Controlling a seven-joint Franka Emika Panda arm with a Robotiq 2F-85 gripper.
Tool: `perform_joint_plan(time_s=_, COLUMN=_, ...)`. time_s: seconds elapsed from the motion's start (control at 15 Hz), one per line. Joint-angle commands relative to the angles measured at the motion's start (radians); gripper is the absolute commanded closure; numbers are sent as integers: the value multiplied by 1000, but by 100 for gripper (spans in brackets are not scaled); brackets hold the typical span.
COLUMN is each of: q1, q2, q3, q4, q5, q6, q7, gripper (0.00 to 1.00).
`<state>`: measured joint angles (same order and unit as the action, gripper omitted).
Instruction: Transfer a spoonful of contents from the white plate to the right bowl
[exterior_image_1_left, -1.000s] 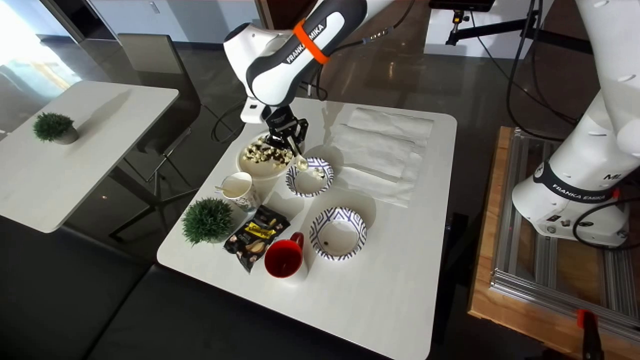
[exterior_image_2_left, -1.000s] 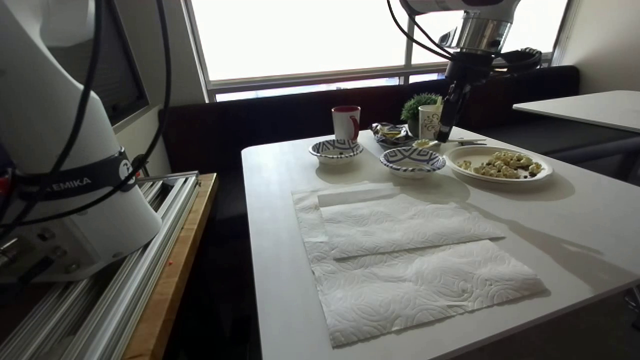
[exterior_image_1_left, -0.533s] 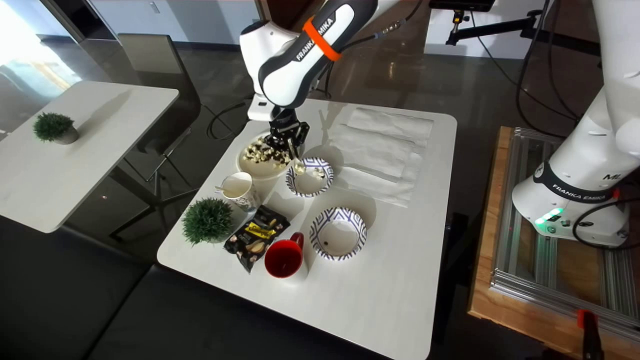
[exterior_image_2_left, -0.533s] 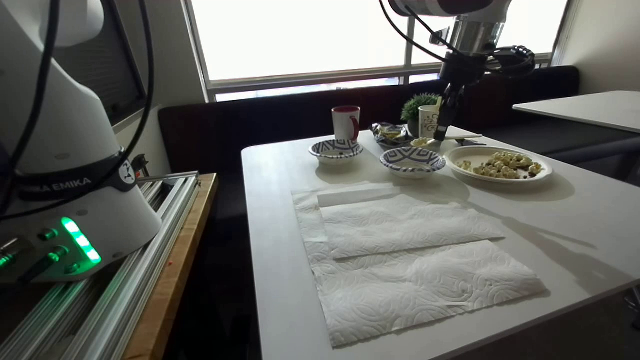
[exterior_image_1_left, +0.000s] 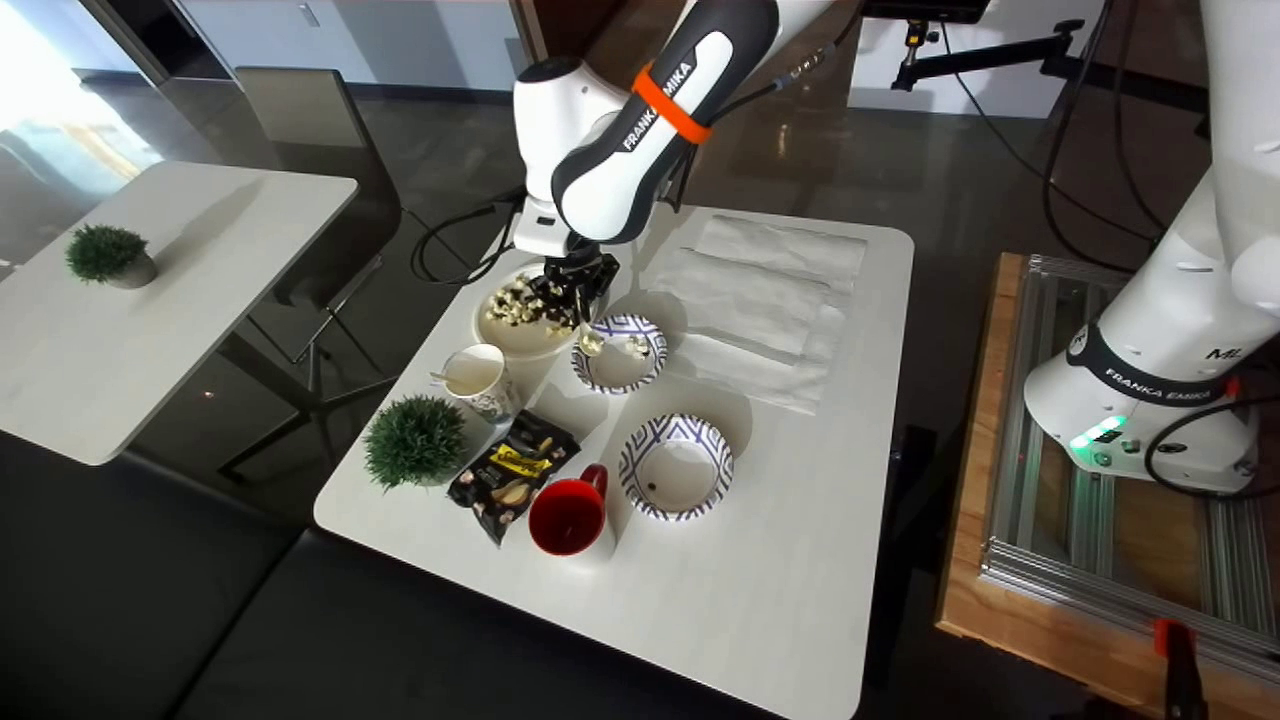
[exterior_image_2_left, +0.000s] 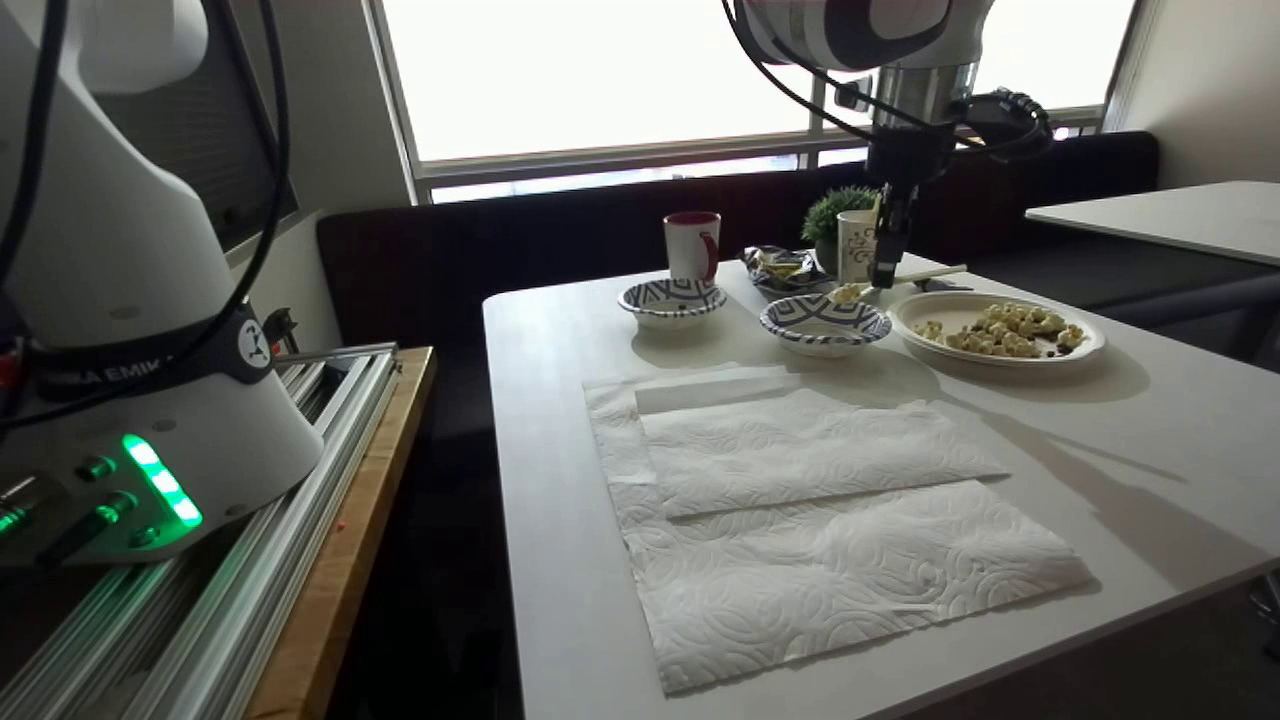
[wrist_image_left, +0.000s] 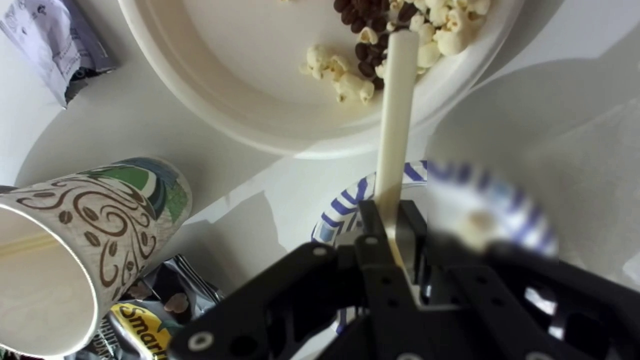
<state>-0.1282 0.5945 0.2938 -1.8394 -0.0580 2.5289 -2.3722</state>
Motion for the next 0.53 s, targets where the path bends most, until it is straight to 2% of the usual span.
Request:
perform_joint_plan(time_s=0.0, q1=23, q2=-5, q3=-24, q4=1, q5=22, q6=0, q7=-13, gripper=87)
perform_joint_plan(time_s=0.07, q1=31, q2=-10, q3=-33, q4=-4, q5=11, q6=3, q7=-4, gripper=97)
perform_joint_plan(time_s=0.47, q1=73, q2=-20, q3=-83, q4=-53, q5=-68, q6=125, q7=-28, gripper=97)
